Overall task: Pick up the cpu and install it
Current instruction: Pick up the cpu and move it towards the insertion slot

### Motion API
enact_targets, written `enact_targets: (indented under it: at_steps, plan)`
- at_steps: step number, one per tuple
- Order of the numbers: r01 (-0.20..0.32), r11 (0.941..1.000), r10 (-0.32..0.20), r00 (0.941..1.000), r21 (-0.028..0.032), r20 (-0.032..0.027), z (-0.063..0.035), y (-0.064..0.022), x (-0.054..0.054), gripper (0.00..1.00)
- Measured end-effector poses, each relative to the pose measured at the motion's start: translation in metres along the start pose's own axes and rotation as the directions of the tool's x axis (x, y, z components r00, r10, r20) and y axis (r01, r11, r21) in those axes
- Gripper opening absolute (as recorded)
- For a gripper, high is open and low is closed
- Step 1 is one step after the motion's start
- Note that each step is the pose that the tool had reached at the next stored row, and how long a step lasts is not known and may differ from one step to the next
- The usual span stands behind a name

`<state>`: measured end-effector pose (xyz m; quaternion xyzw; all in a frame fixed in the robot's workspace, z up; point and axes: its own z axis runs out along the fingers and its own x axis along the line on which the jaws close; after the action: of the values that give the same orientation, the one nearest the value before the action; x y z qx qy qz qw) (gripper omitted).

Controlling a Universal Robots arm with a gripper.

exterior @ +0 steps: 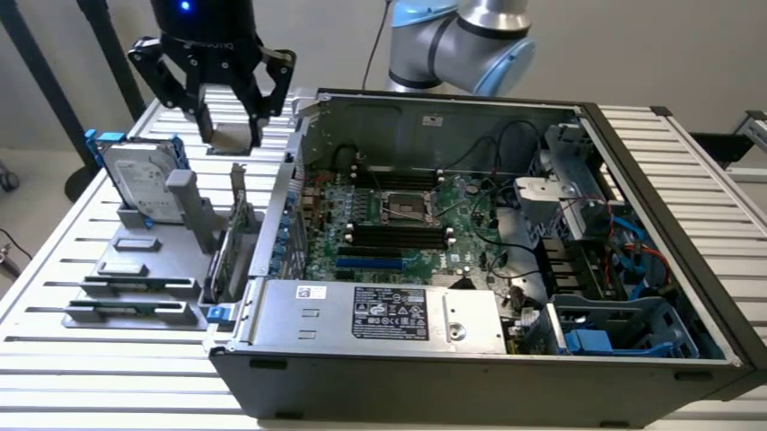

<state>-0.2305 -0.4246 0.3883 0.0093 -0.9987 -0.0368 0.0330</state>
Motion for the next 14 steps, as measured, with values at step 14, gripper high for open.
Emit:
enact_targets:
  at_steps: [14]
  plan:
    - [0.001,1.0,-0.001,1.0,-0.0078,0.0001,-0.0052,0.0004,-0.064,0.54]
